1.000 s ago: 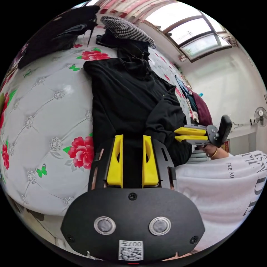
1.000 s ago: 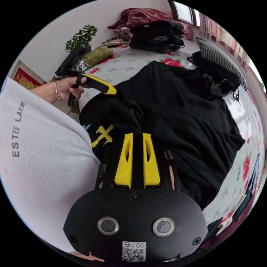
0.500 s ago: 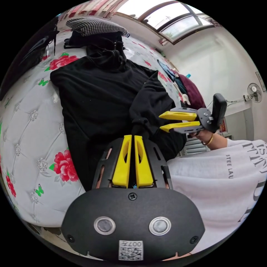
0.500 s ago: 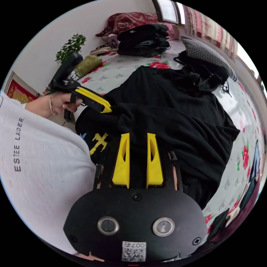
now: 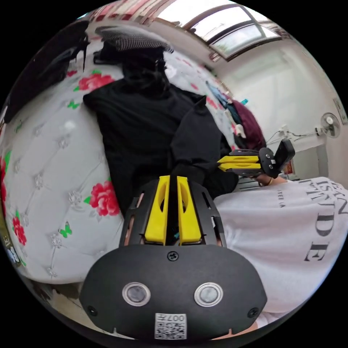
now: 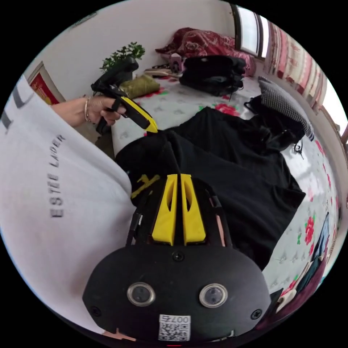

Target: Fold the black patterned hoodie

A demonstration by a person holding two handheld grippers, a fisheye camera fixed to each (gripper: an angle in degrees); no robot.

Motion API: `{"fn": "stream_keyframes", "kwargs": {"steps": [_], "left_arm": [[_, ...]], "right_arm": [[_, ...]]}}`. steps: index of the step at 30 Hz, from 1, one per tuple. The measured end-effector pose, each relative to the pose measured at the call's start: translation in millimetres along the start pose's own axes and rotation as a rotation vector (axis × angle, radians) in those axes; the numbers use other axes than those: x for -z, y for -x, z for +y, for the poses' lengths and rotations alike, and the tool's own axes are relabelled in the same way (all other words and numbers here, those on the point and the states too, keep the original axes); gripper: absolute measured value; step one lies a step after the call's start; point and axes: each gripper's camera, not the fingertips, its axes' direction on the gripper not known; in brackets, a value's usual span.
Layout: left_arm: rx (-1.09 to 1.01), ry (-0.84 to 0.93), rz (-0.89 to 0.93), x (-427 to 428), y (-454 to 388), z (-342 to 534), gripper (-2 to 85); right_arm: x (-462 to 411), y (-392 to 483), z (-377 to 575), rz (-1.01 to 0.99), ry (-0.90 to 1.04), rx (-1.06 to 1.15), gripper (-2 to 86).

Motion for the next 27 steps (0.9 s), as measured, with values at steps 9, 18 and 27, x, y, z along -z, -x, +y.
{"fn": "stream_keyframes", "kwargs": {"steps": [9,18,27], "left_arm": [[0.008,-0.122,0.032,9,-23,7,7.4],[-0.011,0.067,0.012,-76,-45,-11,4.5],[0.049,-0.195,-0.04,8,3,-66,6.0]], "right_arm": [[15,-94,73,-0.002,-0.079,-0.259,1.3],[-3,-237,195,-0.055,0.007,-0.669,0.4],[105,-372,149,-0.029,-0.298,-0.678,3.4]]}}
